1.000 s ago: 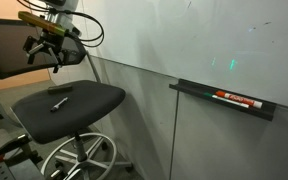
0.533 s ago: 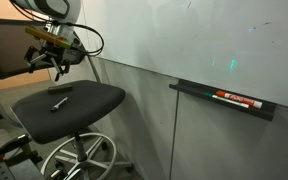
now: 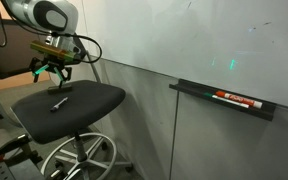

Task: Use the marker on the chair to draw a smiley face on the whiteboard

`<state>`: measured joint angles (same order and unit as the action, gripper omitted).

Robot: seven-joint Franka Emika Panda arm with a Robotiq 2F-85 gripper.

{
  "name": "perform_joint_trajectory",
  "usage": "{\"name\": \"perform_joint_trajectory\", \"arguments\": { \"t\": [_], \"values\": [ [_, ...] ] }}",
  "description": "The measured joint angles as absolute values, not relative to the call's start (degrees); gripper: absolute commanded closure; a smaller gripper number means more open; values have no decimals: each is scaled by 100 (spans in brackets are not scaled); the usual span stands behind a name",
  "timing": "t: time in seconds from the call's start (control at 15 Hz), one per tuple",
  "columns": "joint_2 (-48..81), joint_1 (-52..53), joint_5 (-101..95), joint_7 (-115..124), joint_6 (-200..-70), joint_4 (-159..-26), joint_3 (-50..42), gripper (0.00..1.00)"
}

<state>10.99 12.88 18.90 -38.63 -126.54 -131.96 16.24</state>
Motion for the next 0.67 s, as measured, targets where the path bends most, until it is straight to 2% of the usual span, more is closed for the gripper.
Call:
{"name": "perform_joint_trajectory", "arguments": {
  "t": [0.33, 0.67],
  "values": [
    [1331, 1288, 1785, -4040, -13024, -13278, 1683, 0],
    [1690, 1292, 910, -4040, -13916, -13453, 1688, 0]
  ]
}}
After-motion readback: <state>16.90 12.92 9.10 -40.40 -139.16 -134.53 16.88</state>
